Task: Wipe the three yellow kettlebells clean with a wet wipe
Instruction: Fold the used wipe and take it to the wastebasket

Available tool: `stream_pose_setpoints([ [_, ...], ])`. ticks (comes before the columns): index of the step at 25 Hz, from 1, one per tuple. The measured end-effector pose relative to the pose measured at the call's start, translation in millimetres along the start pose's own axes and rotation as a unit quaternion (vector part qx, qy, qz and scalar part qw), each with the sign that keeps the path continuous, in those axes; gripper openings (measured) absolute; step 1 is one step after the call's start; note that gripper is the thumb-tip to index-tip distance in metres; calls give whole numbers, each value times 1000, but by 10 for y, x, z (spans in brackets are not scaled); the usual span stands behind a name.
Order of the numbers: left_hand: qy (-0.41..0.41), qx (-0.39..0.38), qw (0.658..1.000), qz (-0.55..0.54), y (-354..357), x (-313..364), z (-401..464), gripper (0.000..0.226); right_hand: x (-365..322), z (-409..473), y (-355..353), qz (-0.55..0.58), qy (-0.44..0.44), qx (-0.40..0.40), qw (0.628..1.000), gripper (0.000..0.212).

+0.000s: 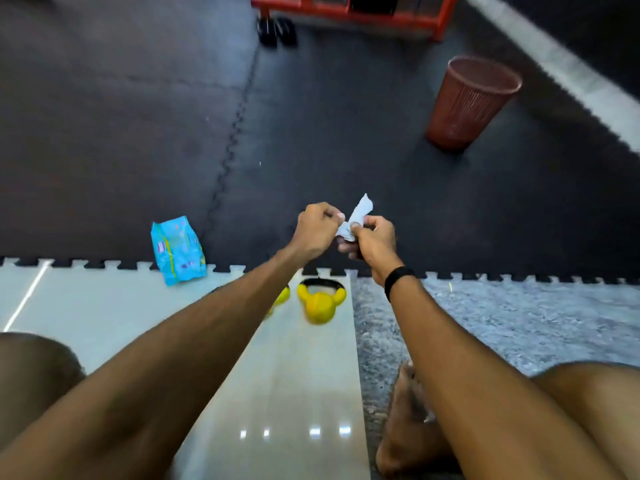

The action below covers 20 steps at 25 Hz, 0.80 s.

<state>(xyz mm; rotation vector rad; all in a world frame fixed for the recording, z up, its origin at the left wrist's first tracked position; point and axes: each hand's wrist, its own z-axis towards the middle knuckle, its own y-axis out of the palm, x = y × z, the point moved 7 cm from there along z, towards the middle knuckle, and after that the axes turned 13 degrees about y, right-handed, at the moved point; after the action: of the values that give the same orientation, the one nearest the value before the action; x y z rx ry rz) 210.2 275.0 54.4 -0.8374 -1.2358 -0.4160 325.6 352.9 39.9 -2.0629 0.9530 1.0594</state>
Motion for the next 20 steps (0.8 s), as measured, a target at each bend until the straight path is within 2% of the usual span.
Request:
stream_pose_setpoints([
  [7,160,-44,986,-11,-654,1712,-173,18,-1563,-1190,-369,-59,-198,76,975,17],
  [15,292,29,954,-57,-1212,3455,-537,16,-2848,-2586,-855,-115,-392,120,905,24],
  [18,312,44,947,-61,-1322,3866,-641,21,-3099,-2977,-996,-132,-428,127,885,25],
  [20,322,61,942,-68,-1416,4066,-723,12,-3206,-3158,-1060,-140,-442,127,877,27],
])
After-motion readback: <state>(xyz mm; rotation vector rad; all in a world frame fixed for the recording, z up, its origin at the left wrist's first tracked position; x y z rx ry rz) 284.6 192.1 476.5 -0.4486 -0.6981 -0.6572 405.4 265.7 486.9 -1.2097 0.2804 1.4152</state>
